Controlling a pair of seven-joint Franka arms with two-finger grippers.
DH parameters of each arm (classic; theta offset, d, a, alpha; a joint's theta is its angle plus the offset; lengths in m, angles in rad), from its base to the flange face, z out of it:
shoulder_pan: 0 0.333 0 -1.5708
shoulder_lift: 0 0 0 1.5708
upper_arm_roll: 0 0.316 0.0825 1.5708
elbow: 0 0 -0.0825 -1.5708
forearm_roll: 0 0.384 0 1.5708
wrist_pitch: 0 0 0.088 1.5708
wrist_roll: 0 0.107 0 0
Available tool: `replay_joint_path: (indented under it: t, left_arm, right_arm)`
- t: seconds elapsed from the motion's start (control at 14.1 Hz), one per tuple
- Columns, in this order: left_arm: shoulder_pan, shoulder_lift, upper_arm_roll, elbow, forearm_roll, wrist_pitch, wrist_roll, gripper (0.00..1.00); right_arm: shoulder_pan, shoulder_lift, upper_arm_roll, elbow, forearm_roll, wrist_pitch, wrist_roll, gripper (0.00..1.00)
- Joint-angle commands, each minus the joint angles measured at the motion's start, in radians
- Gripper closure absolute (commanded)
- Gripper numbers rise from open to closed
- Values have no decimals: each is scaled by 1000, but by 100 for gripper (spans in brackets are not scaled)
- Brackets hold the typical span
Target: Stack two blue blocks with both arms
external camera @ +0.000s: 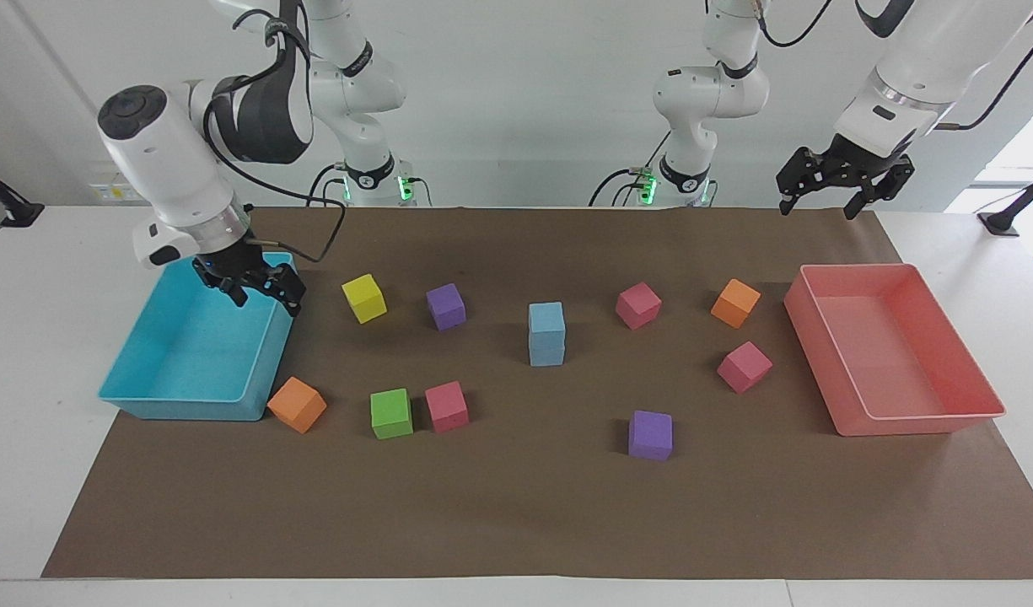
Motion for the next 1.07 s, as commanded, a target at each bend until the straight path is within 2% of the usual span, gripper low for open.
replay_joint_path:
  t: [0.0,0.28,0.57,0.78,0.99]
  left_arm:
    - [21,-19,-10,-15,-5,2,7,0]
    - [26,-19,-10,-15,-5,10,7,0]
    - [26,-19,-10,-15,-5,10,9,0]
    - [24,-19,-10,-13,-6,12,7,0]
    - [24,-19,-10,-13,-6,10,6,0]
  right_arm:
    - [-12,-45,13,30,-54,-81,6,0]
    - [-9,-46,21,156,-78,-230,-5,0]
    - [-2,-84,25,170,-83,-268,-89,0]
    - [1,-87,32,239,-117,-338,-91,0]
    - [5,-139,36,154,-84,-295,-82,0]
